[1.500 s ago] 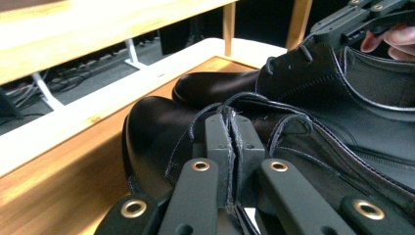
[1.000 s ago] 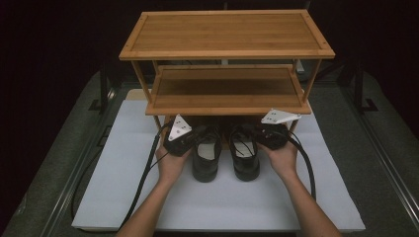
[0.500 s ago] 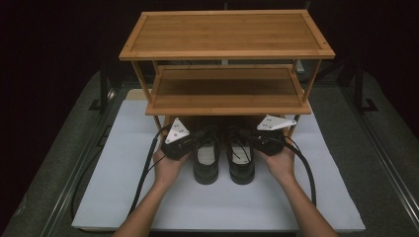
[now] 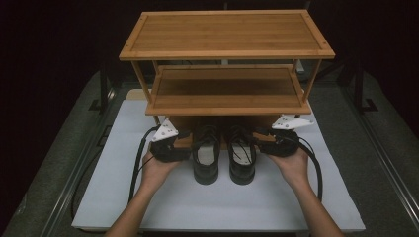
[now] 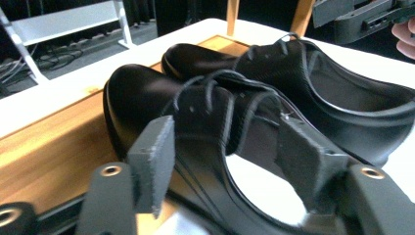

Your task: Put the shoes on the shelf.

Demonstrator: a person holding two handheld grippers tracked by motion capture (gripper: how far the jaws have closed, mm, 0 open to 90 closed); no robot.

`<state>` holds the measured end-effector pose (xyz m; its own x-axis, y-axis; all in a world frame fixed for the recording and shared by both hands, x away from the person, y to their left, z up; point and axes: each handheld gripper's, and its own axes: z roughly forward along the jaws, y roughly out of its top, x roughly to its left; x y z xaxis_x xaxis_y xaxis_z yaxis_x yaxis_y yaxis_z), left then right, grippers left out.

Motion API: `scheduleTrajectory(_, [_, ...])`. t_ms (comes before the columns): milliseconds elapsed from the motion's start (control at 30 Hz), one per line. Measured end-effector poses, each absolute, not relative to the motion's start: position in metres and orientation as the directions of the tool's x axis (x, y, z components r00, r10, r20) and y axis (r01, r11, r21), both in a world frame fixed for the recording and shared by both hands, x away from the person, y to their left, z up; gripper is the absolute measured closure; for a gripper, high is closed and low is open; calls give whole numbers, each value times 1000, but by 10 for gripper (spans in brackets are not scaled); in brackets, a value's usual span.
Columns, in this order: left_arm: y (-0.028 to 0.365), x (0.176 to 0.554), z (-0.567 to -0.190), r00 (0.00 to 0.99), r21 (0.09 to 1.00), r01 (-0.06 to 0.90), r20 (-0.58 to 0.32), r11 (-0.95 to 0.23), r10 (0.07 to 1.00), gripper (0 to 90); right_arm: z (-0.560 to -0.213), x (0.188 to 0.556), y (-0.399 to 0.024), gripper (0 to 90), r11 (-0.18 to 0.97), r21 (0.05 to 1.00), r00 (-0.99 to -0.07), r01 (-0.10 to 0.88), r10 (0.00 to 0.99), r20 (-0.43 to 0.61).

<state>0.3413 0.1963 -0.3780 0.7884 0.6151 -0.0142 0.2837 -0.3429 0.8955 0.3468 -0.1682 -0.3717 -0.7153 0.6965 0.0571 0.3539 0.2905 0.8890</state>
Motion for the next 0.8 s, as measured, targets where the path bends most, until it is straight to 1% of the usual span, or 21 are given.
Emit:
scheduleTrajectory(100, [203, 333, -379, 796, 889, 297, -29, -348, 605, 296, -371, 335, -178, 465, 269, 896, -710, 354, 701, 70])
scheduleTrajectory(200, [209, 324, -381, 802, 884, 301, -32, -357, 597, 272, -372, 325, -188, 421, 275, 883, -706, 380, 703, 85])
scheduleTrajectory(233, [210, 320, -384, 805, 881, 301, -29, -365, 592, 270, -374, 322, -190, 413, 282, 879, -704, 384, 706, 81])
scheduleTrajectory(367, [213, 310, -394, 806, 866, 311, -22, -391, 591, 216, -381, 307, -197, 359, 314, 859, -706, 404, 704, 75])
scheduleTrajectory(433, [214, 306, -399, 808, 857, 318, -22, -404, 589, 184, -385, 301, -198, 345, 326, 856, -706, 400, 705, 61])
scheduleTrajectory(533, [211, 302, -410, 816, 841, 325, -19, -432, 577, 152, -394, 296, -200, 306, 349, 833, -711, 429, 699, 73])
scheduleTrajectory(633, [206, 301, -418, 823, 825, 341, -31, -451, 567, 134, -407, 292, -200, 279, 357, 823, -717, 441, 692, 84])
scheduleTrajectory(733, [200, 300, -426, 826, 811, 344, -22, -473, 563, 125, -418, 291, -197, 242, 380, 801, -725, 462, 683, 93])
scheduleTrajectory(800, [197, 300, -431, 830, 797, 345, -13, -496, 557, 125, -422, 289, -195, 236, 386, 800, -735, 460, 671, 99])
